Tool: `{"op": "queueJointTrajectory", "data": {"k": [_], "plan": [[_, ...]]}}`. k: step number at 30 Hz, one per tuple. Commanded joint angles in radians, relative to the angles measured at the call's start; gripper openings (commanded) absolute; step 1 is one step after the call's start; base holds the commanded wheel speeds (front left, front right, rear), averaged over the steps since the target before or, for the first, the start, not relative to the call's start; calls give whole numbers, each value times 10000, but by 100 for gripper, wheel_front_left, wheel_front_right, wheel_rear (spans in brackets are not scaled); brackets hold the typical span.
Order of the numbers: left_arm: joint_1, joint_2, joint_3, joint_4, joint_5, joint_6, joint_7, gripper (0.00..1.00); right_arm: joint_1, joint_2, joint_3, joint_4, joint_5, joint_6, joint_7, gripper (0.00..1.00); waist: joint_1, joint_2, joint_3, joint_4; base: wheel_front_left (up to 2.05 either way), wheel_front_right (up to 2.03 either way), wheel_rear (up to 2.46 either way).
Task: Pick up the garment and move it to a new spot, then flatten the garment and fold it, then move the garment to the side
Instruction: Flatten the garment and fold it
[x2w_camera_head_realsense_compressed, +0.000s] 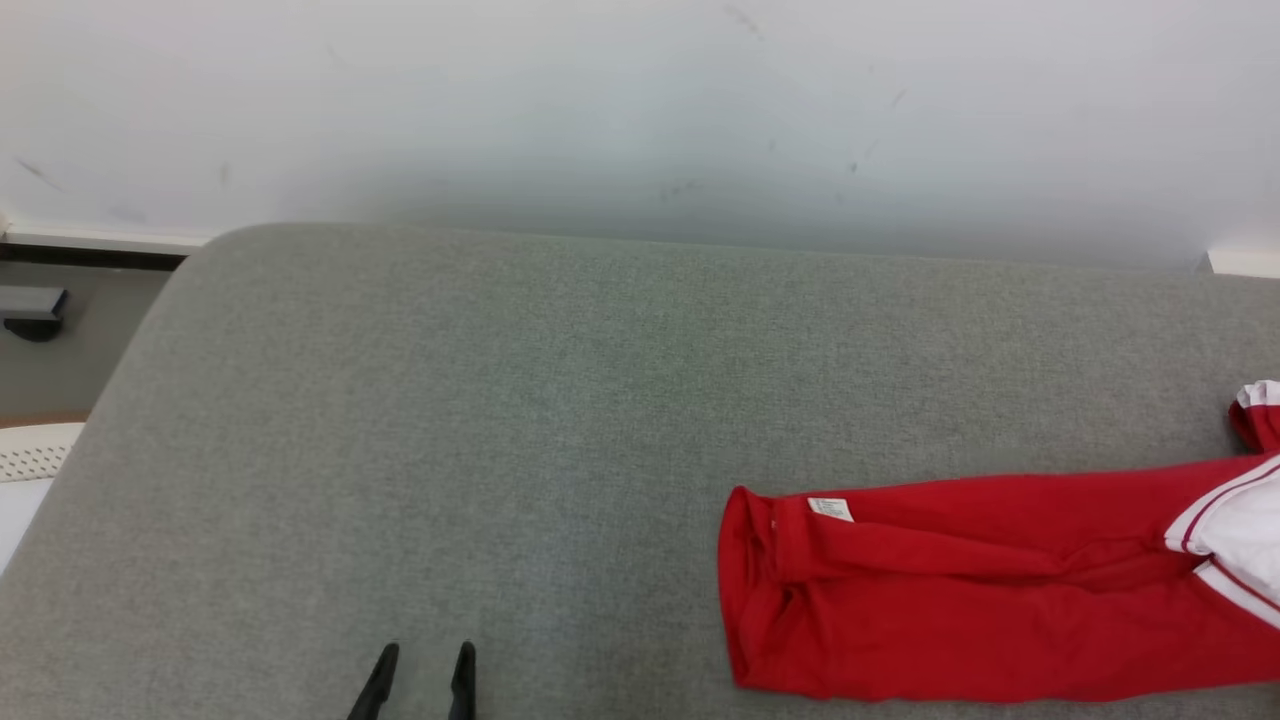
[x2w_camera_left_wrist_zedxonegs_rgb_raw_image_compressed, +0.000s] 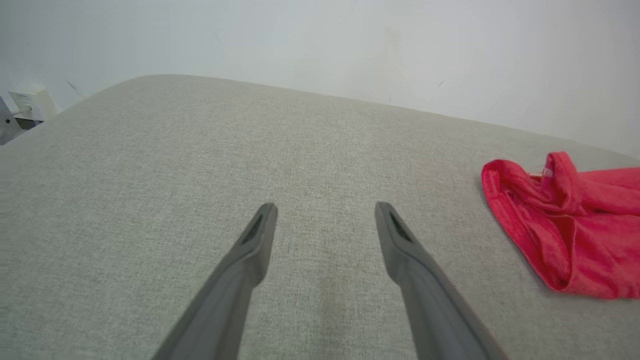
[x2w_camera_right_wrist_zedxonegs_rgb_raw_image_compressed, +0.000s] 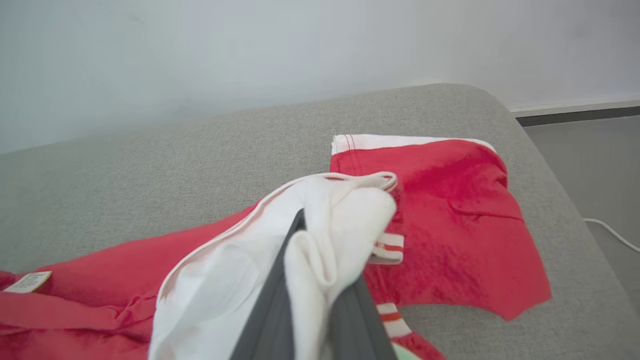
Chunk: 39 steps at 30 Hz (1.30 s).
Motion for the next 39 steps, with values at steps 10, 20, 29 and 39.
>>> {"op": "queueJointTrajectory", "data": {"k": [10,20,29,39], "plan": [[-208,19,-273,120,-177,37,-1,100,-414,79,1265,-3355,-582,-3,1669,0,0,-1,212,188,0,0,0],[-437,21,-657,229,-591,249,-2,100,-79,2676,3312,-4095,-1403,-3,2654,0,0,-1,439,684,0,0,0],[-416,21,-597,275,-475,235,-2,100,-200,4645,3006,-2661,-2878,-1,1534,0,0,-1,435,712,0,0,0],[-467,20,-792,430,-595,240,-2,100,-723,5500,3292,-1680,-3778,-1,620,1,0,-1,346,620,0,0,0]]}}
